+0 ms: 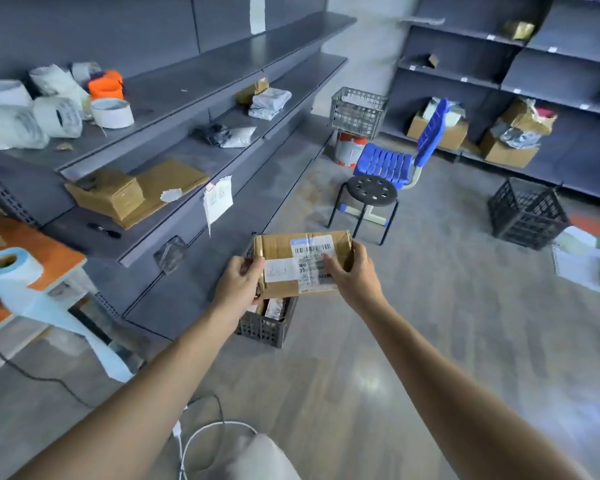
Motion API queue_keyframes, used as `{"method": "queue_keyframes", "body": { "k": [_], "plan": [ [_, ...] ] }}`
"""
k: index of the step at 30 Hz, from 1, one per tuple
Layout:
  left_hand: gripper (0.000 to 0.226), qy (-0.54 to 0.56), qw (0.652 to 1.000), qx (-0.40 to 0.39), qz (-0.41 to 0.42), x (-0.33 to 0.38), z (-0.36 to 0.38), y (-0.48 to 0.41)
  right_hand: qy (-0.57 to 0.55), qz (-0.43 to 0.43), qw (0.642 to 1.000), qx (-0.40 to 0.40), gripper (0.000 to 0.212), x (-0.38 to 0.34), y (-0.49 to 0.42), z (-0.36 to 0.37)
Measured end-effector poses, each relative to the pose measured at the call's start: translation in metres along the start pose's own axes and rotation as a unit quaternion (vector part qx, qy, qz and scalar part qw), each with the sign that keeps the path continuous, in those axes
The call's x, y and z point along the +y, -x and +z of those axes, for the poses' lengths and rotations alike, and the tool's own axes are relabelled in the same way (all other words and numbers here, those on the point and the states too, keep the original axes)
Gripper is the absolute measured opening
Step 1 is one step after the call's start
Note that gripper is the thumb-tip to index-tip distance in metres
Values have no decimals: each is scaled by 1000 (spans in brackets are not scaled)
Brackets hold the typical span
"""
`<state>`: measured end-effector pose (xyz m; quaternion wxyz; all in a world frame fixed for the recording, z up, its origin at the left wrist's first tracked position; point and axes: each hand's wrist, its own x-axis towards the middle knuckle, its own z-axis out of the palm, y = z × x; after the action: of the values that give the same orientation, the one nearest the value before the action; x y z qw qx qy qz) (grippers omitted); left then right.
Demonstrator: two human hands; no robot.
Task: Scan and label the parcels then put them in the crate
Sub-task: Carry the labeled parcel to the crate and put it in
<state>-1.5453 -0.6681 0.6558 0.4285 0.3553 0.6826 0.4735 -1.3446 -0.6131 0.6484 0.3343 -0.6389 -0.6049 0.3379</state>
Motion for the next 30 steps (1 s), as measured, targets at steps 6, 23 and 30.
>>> {"method": "queue_keyframes", "body": {
  "k": [6,23,30],
  "plan": [
    [30,2,999,27,-19,1,40,-74,-5,-14,999,-44,72,18,-99,11],
    [24,49,978,139,-145,-29,97,-308,116,-84,957,-252,70,31,-398,132],
    [31,-13,944,236,-232,-102,143,-407,174,-114,908,-363,67,92,-501,211]
  ]
}}
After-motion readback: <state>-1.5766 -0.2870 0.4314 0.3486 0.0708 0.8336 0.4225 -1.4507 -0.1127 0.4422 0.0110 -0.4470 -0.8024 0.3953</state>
